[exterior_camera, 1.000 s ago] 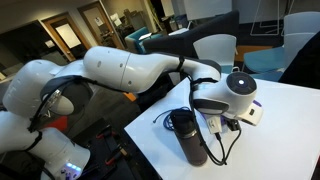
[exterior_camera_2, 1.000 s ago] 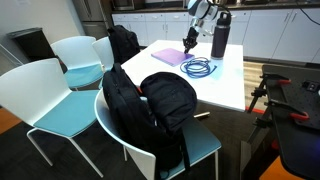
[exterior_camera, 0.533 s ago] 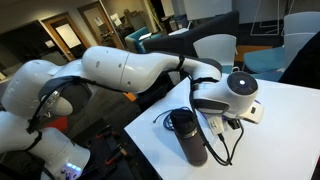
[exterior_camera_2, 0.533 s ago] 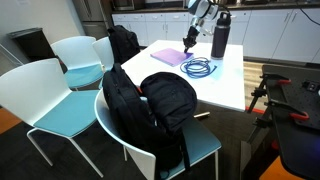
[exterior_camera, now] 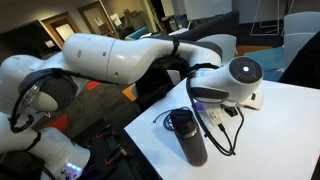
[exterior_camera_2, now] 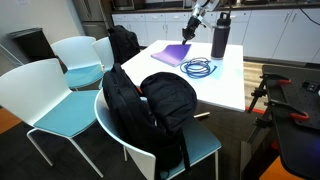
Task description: Open the book on the table.
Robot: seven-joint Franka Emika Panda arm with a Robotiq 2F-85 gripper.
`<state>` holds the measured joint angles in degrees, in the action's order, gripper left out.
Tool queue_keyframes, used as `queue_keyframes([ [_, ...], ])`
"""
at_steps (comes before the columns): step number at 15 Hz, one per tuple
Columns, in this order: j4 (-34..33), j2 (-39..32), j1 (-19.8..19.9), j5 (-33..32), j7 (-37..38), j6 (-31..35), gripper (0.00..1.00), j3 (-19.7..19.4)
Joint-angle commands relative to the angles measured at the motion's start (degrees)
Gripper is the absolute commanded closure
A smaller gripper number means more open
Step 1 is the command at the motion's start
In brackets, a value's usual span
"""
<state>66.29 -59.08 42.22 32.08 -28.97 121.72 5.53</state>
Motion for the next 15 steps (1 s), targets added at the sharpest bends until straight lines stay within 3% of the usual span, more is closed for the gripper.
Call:
queue_keyframes([
  [1, 6.52, 6.49, 0.05, 0.73, -0.76, -2.43, 1.0, 1.47],
  [8, 11.74, 12.64, -3.63, -0.28, 0.38, 0.42, 1.0, 3.11],
  [15, 15.35, 16.2, -11.32, -4.72, 5.66, 5.77, 1.0, 0.88],
])
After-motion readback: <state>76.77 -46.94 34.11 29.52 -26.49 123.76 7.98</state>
